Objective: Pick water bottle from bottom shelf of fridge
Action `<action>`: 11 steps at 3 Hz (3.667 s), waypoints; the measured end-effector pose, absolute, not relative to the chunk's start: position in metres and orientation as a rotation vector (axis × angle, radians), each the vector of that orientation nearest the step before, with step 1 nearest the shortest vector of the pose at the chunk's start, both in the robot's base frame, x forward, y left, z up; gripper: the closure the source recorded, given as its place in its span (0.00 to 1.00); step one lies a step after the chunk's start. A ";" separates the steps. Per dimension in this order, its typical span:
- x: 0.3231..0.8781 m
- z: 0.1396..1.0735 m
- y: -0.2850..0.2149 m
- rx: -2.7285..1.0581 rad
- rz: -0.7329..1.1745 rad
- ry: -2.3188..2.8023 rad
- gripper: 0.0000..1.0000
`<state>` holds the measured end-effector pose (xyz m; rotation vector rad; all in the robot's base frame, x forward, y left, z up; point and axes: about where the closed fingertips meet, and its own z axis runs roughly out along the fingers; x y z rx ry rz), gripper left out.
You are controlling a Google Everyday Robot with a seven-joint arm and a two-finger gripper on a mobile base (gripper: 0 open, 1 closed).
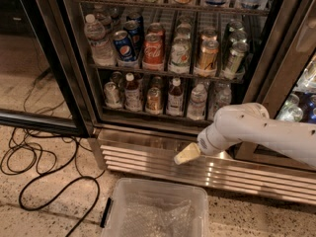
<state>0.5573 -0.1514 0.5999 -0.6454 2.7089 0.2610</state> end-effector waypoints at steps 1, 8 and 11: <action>0.590 0.586 -0.164 -0.439 0.265 2.677 0.00; 0.687 0.614 -0.204 -0.168 0.100 2.393 0.27; 0.703 0.612 -0.239 -0.078 0.009 2.373 0.27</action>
Offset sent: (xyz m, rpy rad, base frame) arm 0.0259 -0.0098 -0.0110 0.0356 -0.0399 -0.1118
